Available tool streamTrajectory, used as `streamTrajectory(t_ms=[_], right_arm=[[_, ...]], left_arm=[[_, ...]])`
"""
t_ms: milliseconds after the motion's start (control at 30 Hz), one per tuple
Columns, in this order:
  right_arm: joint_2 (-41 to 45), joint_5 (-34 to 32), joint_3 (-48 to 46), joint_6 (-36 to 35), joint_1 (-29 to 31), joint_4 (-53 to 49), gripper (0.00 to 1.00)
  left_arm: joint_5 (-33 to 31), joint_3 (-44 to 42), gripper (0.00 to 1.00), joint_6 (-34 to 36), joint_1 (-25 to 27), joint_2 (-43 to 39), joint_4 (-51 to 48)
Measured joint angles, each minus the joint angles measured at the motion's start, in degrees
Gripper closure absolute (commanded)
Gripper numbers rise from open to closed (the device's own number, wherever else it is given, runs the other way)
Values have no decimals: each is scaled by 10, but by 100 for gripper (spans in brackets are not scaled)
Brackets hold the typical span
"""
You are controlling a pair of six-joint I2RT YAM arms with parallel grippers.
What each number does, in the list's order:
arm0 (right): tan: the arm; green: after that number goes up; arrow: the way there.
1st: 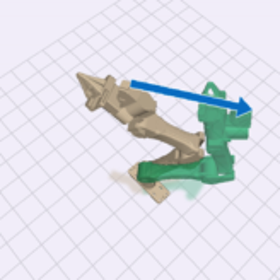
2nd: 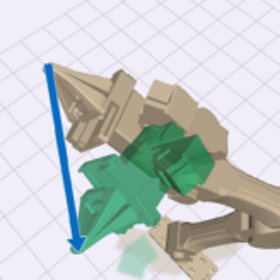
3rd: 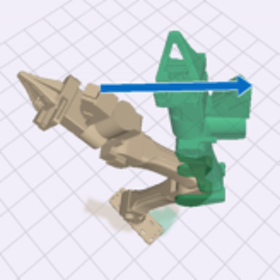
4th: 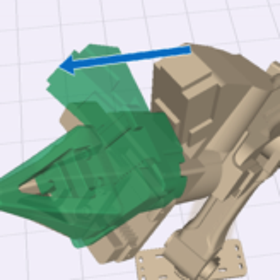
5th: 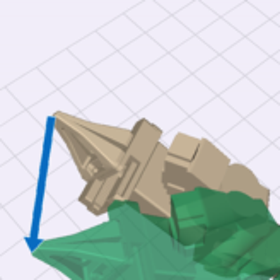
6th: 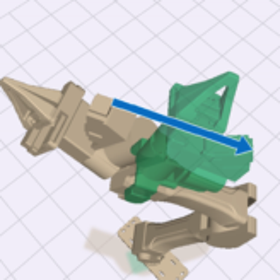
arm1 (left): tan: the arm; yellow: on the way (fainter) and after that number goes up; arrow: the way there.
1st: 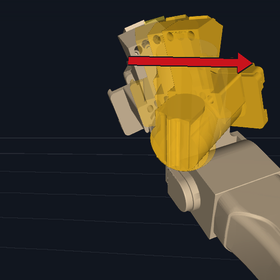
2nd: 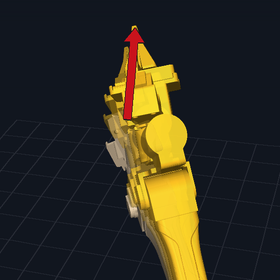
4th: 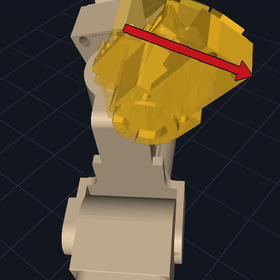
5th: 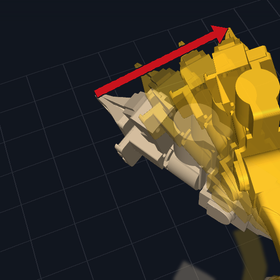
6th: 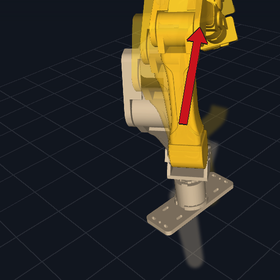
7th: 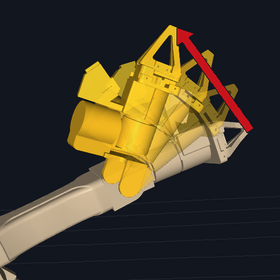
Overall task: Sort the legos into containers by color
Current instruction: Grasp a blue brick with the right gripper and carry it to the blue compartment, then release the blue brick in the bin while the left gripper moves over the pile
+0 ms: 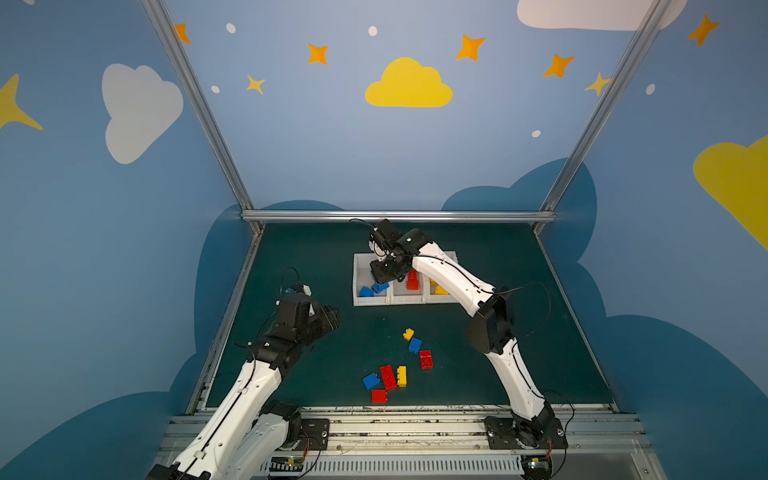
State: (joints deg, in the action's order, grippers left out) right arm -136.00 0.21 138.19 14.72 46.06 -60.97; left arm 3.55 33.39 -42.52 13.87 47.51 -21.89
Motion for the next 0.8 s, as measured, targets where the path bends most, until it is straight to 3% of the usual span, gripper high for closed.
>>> streamTrajectory(t_ms=[267,400,467,800], right_arm=[[-11,9,-76,-45,-15,155,68],[-25,24,-58,-44,-21,181,46],[-28,30,-41,-46,-21,190,41],[-23,39,-46,-45,-24,214,37]], left_arm=[[8,-17,41,-16,0,-24,-16],[10,-17,41,-19,0,-26,-17],[10,-17,41,-20,0,-26,-17],[10,-17,40,-25,0,-26,-17]])
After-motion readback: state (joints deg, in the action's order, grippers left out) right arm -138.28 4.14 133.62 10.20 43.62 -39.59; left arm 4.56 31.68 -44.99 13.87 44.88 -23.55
